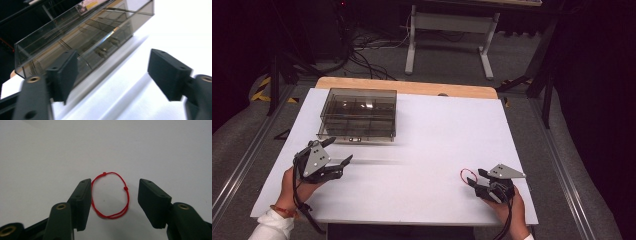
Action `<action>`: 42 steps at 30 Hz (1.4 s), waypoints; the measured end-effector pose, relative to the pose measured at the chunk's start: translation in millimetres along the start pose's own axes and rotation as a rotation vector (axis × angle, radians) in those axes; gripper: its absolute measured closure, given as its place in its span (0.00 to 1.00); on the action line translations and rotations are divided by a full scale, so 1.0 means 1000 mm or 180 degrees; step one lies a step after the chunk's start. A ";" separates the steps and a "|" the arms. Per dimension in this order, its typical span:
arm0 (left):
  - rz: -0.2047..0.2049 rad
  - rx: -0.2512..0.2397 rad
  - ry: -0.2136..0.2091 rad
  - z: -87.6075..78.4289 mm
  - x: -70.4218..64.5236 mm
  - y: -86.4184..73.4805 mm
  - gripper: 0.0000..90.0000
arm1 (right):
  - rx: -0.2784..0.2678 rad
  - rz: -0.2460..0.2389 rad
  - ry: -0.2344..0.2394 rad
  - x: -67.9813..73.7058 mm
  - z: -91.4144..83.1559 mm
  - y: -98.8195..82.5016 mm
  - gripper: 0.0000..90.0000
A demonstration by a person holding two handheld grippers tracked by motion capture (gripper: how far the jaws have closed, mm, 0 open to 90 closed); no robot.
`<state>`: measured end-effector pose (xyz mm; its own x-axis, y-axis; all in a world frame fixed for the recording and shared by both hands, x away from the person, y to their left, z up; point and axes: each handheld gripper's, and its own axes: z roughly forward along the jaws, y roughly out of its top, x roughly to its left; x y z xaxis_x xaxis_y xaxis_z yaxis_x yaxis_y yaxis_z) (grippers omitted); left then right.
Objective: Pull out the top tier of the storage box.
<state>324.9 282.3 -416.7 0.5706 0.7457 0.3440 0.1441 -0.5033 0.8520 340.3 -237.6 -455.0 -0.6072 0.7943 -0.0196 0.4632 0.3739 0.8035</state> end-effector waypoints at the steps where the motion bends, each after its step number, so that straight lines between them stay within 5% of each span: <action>1: -0.0002 -0.0004 -0.0013 -0.001 -0.002 -0.002 0.22 | 0.0025 0.0022 -0.0003 -0.001 0.001 0.001 0.53; 11: -0.0073 0.0064 -0.0187 -0.014 -0.020 -0.032 0.16 | 0.0233 0.0197 -0.0090 -0.018 0.018 0.011 0.66; 18: -0.0122 0.0133 -0.0202 -0.025 -0.023 -0.043 0.16 | 0.0327 0.0108 -0.0145 -0.020 0.028 0.017 0.81; 22: -0.0164 0.0138 -0.0176 -0.026 -0.022 -0.045 0.17 | 0.0347 -0.0081 -0.0128 -0.014 0.031 0.019 0.96; 29: -0.0228 0.0129 -0.0210 -0.025 -0.022 -0.045 0.17 | 0.0341 -0.0112 -0.0090 -0.014 0.029 0.018 0.98; 33: -0.0234 0.0119 -0.0230 -0.025 -0.023 -0.045 0.17 | 0.0282 -0.0136 -0.0109 -0.013 0.027 0.018 0.98; 42: -0.0234 0.0142 -0.0231 -0.024 -0.022 -0.046 0.17 | -0.0154 -0.0159 -0.0197 -0.010 0.007 0.024 0.98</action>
<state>286.4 299.9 -453.8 0.6139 0.7487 0.2503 0.2227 -0.4684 0.8550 361.7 -233.1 -439.2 -0.5870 0.8039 -0.0960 0.4007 0.3915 0.8284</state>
